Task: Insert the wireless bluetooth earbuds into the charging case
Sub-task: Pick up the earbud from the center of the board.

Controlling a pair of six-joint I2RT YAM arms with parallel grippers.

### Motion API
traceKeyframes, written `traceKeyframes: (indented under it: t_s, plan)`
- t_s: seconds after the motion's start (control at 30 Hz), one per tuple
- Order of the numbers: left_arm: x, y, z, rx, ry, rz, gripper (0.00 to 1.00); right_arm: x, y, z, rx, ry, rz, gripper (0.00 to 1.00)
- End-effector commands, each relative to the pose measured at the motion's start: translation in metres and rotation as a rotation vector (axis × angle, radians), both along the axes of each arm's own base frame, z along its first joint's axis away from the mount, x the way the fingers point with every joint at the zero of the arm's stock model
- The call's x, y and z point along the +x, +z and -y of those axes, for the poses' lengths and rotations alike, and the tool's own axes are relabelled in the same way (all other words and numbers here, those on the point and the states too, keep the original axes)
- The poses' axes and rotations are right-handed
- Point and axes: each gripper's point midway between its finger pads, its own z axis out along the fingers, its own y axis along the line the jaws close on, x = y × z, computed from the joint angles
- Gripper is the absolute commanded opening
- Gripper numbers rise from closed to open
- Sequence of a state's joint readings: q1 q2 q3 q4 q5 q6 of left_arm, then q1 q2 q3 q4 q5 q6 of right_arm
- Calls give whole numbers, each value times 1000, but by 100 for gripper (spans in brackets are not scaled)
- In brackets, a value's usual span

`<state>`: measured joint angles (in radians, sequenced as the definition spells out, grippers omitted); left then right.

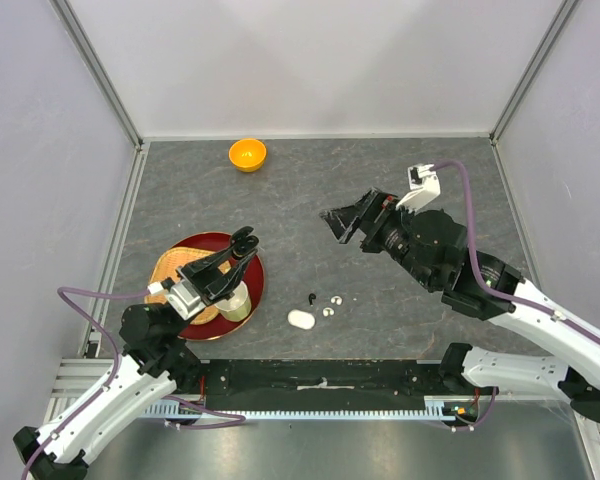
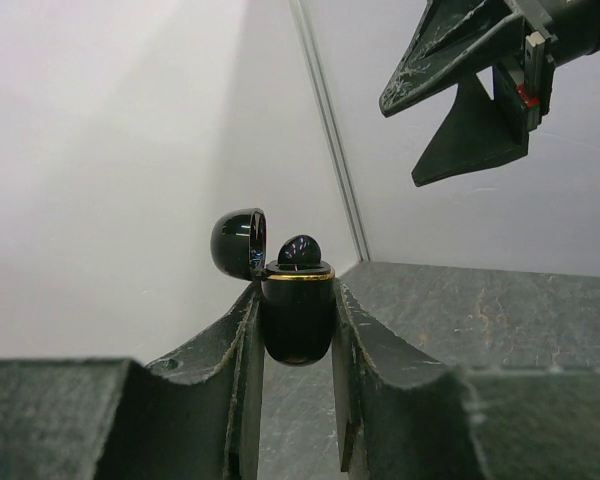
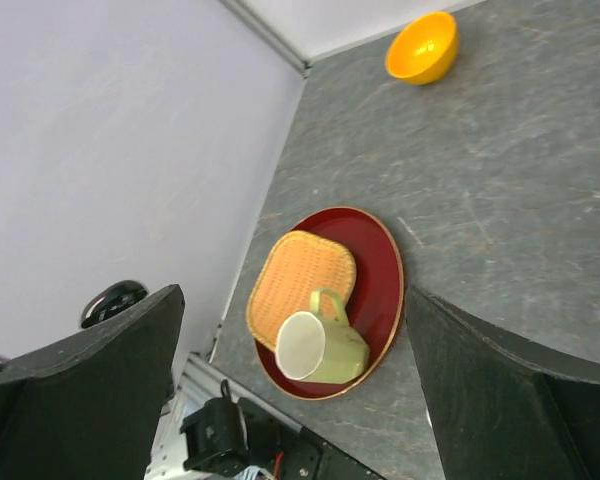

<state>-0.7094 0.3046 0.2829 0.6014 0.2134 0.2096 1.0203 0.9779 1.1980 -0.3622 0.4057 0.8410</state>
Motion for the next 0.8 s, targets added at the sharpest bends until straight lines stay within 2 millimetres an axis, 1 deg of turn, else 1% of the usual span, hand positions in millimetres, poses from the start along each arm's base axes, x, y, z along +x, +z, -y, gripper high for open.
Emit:
traceKeyframes:
  t_s: [0.0,0.03,0.07,0.1,0.13,0.17,0.3,0.43,0.53,0.7,0.77]
  plan:
    - [-3,14,-7,-2,40,63,2,11,-1,22,-33,-130,-20,98]
    - [-2,14,-7,-2,38,60,2,11,3,21,-37,-125,-18,98]
    - [-3,14,-6,-3,34,61,2,13,-4,18,-71,-122,-31,98]
    - [-3,15,-6,-1,29,63,2,14,-6,17,-86,-123,-38,98]
    - [-4,16,-5,-1,26,62,2,16,-3,19,-93,-138,-38,98]
    - [-4,15,-4,2,21,63,2,17,-11,20,-126,-146,-57,98]
    - [-5,16,-4,1,16,65,2,21,-16,30,-136,-195,-70,98]
    - [-5,15,-4,-2,16,64,2,25,-26,31,-146,-203,-89,98]
    - [-8,19,-5,-8,8,77,2,29,-36,30,-171,-213,-120,98]
    - [-7,16,-9,-24,22,53,2,39,-59,45,-202,-273,-182,98]
    - [-7,12,-13,-45,30,37,2,41,-79,47,-240,-275,-235,98]
